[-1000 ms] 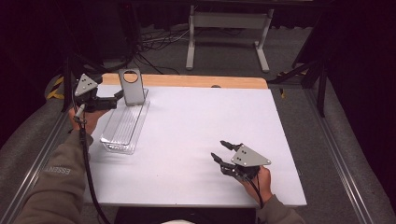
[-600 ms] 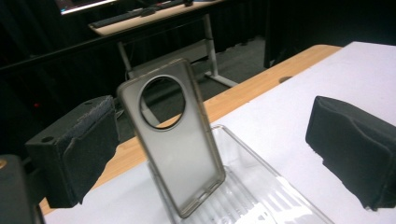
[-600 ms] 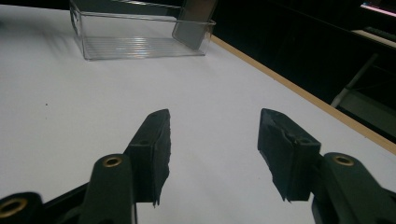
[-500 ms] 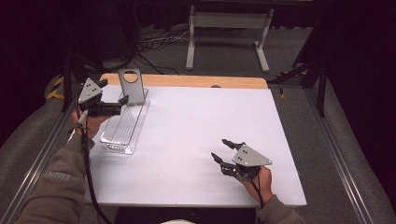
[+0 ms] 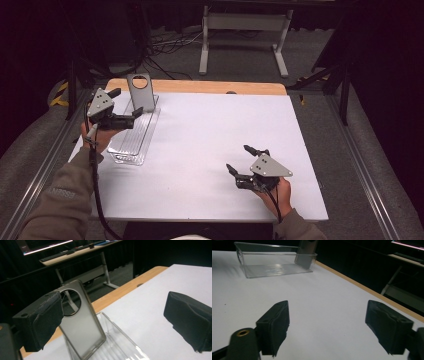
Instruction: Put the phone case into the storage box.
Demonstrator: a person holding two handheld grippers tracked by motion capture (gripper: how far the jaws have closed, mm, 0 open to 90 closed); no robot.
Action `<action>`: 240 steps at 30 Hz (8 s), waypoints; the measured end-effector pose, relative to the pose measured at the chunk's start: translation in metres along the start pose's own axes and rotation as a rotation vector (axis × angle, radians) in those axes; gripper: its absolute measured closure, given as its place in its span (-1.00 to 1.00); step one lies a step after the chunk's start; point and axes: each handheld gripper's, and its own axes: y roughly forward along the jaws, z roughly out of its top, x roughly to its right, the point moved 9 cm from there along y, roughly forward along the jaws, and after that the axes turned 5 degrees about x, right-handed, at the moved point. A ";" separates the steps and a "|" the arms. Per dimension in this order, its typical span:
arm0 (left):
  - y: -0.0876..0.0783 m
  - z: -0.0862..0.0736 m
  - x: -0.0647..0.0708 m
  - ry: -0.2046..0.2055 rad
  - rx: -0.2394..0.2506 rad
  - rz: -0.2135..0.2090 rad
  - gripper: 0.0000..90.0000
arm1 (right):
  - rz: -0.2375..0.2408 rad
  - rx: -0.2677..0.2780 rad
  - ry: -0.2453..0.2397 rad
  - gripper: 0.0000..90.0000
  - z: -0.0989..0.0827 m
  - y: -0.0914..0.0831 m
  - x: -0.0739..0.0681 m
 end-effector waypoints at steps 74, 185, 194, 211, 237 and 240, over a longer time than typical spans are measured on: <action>-0.026 0.023 0.076 -0.029 0.110 -0.150 -0.92 | -0.066 0.023 -0.043 -0.62 0.005 -0.006 0.007; -0.064 -0.042 0.150 -0.003 -0.014 -0.228 -0.93 | -0.042 0.023 -0.050 -0.61 0.004 -0.017 0.003; -0.073 -0.049 0.146 -0.018 -0.007 -0.202 -0.93 | -0.043 0.022 -0.053 -0.62 0.002 -0.018 0.002; -0.099 -0.060 0.137 -0.066 -0.009 -0.144 -0.94 | -0.033 0.006 -0.052 -0.62 -0.005 -0.025 0.002; -0.097 -0.059 0.140 -0.045 -0.008 -0.156 -0.94 | -0.010 -0.015 -0.059 -0.62 -0.008 -0.020 -0.008; -0.096 -0.059 0.141 -0.046 -0.008 -0.156 -0.94 | -0.011 -0.013 -0.057 -0.62 -0.008 -0.021 -0.007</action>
